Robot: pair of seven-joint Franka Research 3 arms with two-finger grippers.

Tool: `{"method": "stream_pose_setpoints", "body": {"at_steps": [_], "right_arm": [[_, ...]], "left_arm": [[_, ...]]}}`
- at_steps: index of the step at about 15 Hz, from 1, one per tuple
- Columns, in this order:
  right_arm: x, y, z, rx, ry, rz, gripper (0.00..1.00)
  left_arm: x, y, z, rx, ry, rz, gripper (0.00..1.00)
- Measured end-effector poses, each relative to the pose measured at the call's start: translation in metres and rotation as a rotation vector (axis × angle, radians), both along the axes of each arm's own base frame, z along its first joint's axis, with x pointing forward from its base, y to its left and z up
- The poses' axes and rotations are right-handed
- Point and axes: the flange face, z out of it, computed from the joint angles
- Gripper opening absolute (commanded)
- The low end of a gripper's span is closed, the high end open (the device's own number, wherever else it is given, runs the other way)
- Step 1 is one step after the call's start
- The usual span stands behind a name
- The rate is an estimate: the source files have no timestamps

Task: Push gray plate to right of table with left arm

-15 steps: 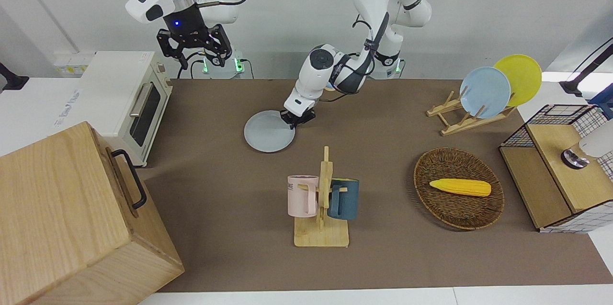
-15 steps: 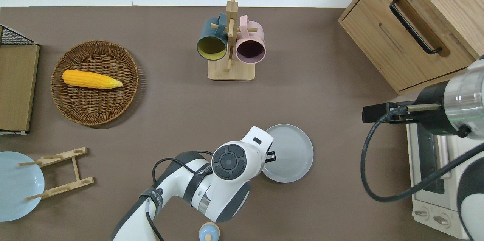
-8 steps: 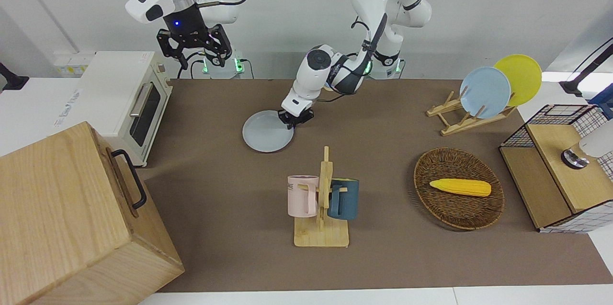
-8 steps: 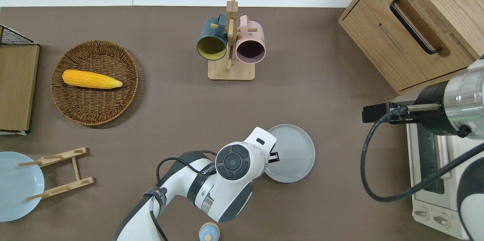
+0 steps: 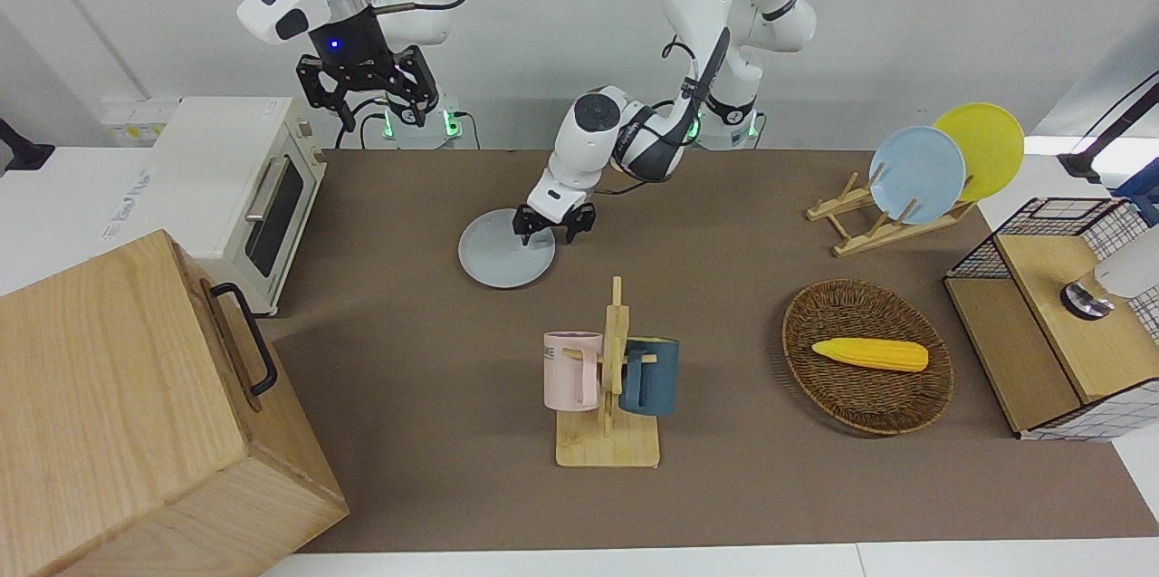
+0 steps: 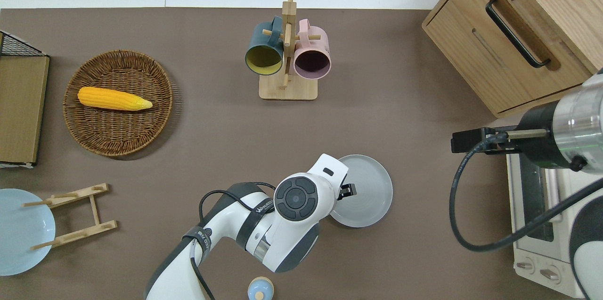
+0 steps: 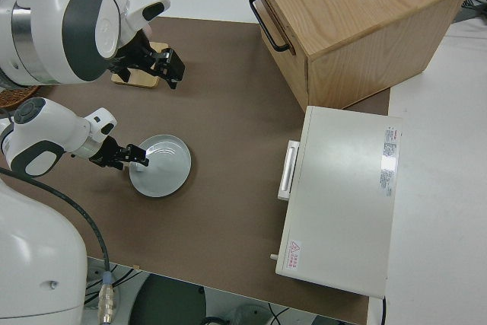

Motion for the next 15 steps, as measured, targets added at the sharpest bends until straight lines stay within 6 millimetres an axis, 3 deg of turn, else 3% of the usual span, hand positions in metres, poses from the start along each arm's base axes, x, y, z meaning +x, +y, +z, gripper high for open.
{"method": "stream_pose_setpoints", "body": {"at_steps": [3,8,11,15], "right_arm": [[0.0,0.0,0.0,0.0,0.0,0.0,0.996],[0.0,0.0,0.0,0.0,0.0,0.0,0.996],[0.0,0.0,0.0,0.0,0.0,0.0,0.996],[0.0,0.0,0.0,0.0,0.0,0.0,0.996]], "left_arm": [[0.0,0.0,0.013,0.018,0.013,-0.011,0.99],[0.001,0.015,0.053,0.059,0.009,-0.037,0.99],[0.015,0.049,0.074,0.099,0.03,-0.098,0.99],[0.031,0.106,0.117,0.132,0.045,-0.172,0.99]]}}
